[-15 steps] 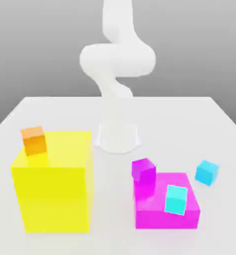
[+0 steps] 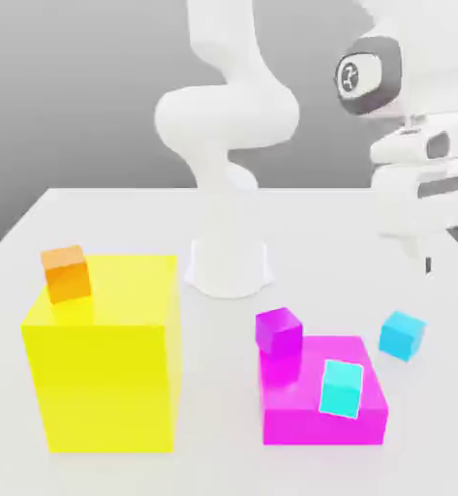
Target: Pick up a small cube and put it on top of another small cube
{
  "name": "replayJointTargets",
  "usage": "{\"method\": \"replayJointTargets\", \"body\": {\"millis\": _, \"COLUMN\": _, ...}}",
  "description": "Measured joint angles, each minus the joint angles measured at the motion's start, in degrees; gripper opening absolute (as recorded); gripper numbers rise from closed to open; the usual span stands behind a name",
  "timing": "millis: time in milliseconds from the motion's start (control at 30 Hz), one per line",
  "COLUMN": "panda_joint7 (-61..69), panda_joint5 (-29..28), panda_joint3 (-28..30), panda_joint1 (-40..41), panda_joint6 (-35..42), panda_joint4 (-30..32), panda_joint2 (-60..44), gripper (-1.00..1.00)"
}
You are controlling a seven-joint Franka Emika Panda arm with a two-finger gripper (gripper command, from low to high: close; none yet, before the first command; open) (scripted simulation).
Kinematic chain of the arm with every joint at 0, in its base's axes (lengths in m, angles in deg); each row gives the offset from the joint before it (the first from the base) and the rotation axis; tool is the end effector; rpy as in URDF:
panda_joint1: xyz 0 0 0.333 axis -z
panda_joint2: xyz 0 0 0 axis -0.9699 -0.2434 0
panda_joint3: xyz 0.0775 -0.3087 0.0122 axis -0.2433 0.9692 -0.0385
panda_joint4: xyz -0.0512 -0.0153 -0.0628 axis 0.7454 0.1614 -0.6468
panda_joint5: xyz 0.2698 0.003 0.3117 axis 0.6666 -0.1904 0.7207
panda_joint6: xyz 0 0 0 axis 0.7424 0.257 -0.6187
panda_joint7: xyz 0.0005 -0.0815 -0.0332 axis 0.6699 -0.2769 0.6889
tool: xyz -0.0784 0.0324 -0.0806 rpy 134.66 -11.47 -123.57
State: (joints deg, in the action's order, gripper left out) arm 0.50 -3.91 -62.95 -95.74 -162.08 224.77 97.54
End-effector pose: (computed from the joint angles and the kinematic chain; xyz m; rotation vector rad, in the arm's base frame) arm 0.3170 0.2790 0.2614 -3.0538 0.1597 -0.2276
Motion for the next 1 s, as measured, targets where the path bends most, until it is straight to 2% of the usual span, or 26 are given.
{"method": "replayJointTargets", "body": {"millis": 100, "panda_joint7": -1.2, "panda_joint5": -1.2, "panda_joint3": -3.7, "panda_joint1": -4.8, "panda_joint6": -4.5, "panda_joint4": 4.4, "panda_joint2": -6.7, "gripper": 0.00}}
{"method": "replayJointTargets", "body": {"millis": 167, "panda_joint7": -3.9, "panda_joint5": -4.6, "panda_joint3": -3.5, "panda_joint1": -6.1, "panda_joint6": -7.4, "panda_joint4": 5.6, "panda_joint2": -10.9, "gripper": 0.00}}
{"method": "replayJointTargets", "body": {"millis": 267, "panda_joint7": -10.7, "panda_joint5": -13.9, "panda_joint3": 1.5, "panda_joint1": -9.2, "panda_joint6": -11.6, "panda_joint4": 4.9, "panda_joint2": -16.9, "gripper": 0.00}}
{"method": "replayJointTargets", "body": {"millis": 400, "panda_joint7": -17.6, "panda_joint5": -23.0, "panda_joint3": 13.4, "panda_joint1": -19.0, "panda_joint6": -17.3, "panda_joint4": 3.3, "panda_joint2": -24.3, "gripper": 0.00}}
{"method": "replayJointTargets", "body": {"millis": 433, "panda_joint7": -18.4, "panda_joint5": -24.1, "panda_joint3": 15.2, "panda_joint1": -20.5, "panda_joint6": -18.2, "panda_joint4": 3.0, "panda_joint2": -25.4, "gripper": -1.00}}
{"method": "replayJointTargets", "body": {"millis": 633, "panda_joint7": -18.9, "panda_joint5": -24.8, "panda_joint3": 16.1, "panda_joint1": -21.2, "panda_joint6": -18.7, "panda_joint4": 2.9, "panda_joint2": -26.0, "gripper": -1.00}}
{"method": "replayJointTargets", "body": {"millis": 733, "panda_joint7": -15.8, "panda_joint5": -20.7, "panda_joint3": 11.1, "panda_joint1": -17.2, "panda_joint6": -16.0, "panda_joint4": 3.7, "panda_joint2": -22.5, "gripper": -1.00}}
{"method": "replayJointTargets", "body": {"millis": 867, "panda_joint7": -7.2, "panda_joint5": -9.0, "panda_joint3": 4.4, "panda_joint1": -13.4, "panda_joint6": -10.6, "panda_joint4": 5.4, "panda_joint2": -15.1, "gripper": -1.00}}
{"method": "replayJointTargets", "body": {"millis": 933, "panda_joint7": -3.5, "panda_joint5": -4.1, "panda_joint3": 3.7, "panda_joint1": -13.8, "panda_joint6": -7.7, "panda_joint4": 6.2, "panda_joint2": -11.3, "gripper": -1.00}}
{"method": "replayJointTargets", "body": {"millis": 1000, "panda_joint7": -1.5, "panda_joint5": -3.1, "panda_joint3": 6.1, "panda_joint1": -13.1, "panda_joint6": -4.4, "panda_joint4": 6.9, "panda_joint2": -7.3, "gripper": -1.00}}
